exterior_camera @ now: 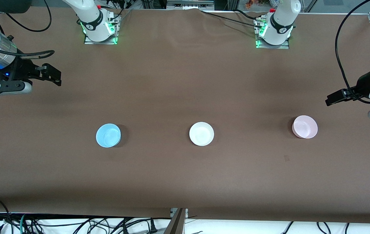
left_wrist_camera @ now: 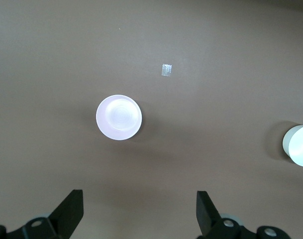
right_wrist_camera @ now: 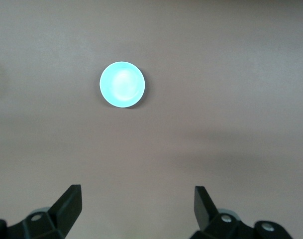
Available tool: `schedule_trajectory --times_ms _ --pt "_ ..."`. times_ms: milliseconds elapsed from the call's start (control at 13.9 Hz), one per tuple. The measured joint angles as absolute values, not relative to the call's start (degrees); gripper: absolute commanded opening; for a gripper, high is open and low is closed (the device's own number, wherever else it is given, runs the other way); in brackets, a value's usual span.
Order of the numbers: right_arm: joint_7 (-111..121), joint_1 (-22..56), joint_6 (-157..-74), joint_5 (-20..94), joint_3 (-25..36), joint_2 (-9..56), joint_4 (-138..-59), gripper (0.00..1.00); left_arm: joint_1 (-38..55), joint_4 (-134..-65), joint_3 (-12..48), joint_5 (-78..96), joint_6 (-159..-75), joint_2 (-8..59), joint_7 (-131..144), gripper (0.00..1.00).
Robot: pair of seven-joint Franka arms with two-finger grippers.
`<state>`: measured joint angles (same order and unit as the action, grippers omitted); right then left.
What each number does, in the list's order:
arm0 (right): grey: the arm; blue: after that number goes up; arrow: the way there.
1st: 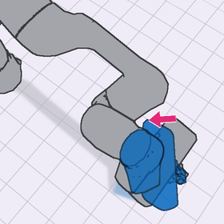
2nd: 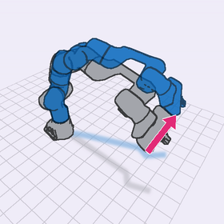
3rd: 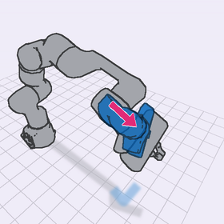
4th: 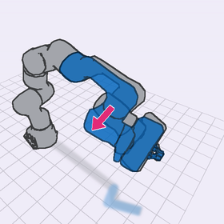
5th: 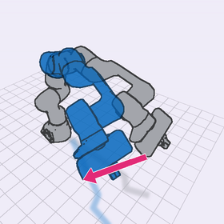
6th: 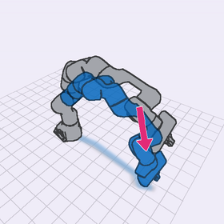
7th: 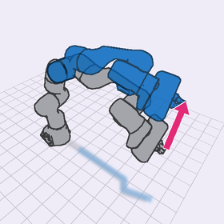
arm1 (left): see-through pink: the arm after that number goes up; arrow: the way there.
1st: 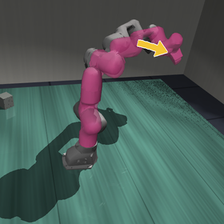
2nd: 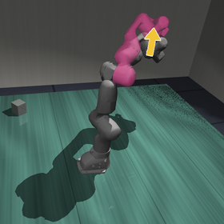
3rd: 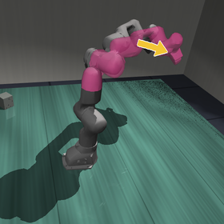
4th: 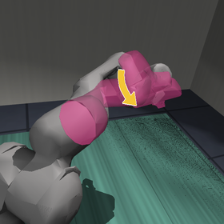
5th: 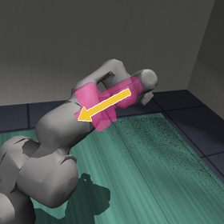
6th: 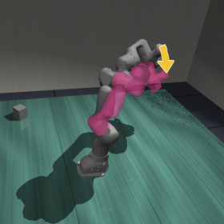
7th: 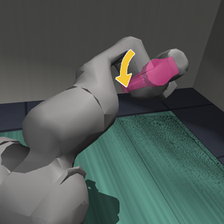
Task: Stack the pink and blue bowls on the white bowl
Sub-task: 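Move the left gripper down toward the pink bowl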
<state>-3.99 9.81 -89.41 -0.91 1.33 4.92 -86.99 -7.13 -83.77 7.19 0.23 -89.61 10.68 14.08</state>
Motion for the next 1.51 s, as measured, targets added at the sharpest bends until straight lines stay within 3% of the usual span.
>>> schedule_trajectory --times_ms 646,1148,1506 --pt "-4.0 9.8 -89.4 -0.9 1.1 4.9 -87.0 1.00 -11.2 -87.0 7.0 0.3 -90.6 10.8 11.8 1.00" --pt "-4.0 9.8 -89.4 -0.9 1.1 4.9 -87.0 1.00 -16.0 -103.8 5.1 0.3 -113.8 14.9 -2.5 1.00" --pt "-4.0 9.8 -89.4 -0.9 1.1 4.9 -87.0 1.00 -16.3 -109.2 3.9 0.3 -123.5 18.3 -4.4 1.00"
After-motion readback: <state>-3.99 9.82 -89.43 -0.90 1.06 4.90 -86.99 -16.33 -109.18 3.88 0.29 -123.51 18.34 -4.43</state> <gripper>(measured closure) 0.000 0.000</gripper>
